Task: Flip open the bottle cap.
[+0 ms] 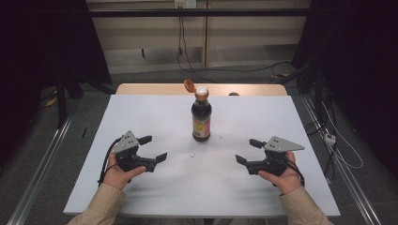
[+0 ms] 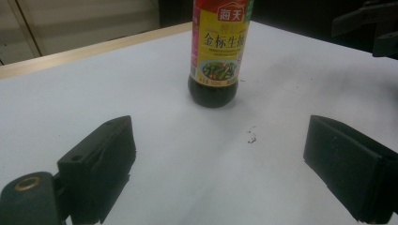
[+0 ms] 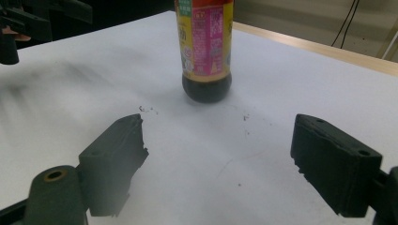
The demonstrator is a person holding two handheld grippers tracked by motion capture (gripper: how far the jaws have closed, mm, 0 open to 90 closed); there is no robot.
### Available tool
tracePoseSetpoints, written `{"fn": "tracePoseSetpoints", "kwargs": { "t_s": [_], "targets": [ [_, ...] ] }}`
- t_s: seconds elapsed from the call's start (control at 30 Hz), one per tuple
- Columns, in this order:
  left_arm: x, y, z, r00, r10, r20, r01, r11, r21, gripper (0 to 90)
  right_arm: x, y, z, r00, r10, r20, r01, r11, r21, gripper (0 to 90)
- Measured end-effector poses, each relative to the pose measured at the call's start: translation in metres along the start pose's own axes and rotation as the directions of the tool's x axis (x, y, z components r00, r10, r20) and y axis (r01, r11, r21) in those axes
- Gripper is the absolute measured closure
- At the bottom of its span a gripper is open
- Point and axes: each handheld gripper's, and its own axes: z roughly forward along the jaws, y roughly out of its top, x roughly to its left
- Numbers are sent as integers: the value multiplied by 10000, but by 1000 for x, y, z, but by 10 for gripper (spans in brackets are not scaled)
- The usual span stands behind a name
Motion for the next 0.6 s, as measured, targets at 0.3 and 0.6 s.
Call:
{"fn": "tracePoseSetpoints", "kwargs": {
  "t_s": [0.3, 0.6],
  "targets": [
    [0, -6, -9, 10000, 75, -58, -74, 9999, 119, 92, -2, -15, -10, 9996, 156, 223, -159, 9998, 132, 174],
    [3, -14, -18, 9998, 68, -184, -63, 9996, 257, 94, -4, -29, -18, 9990, 269, 363, -275, 9995, 180, 173]
  ]
}}
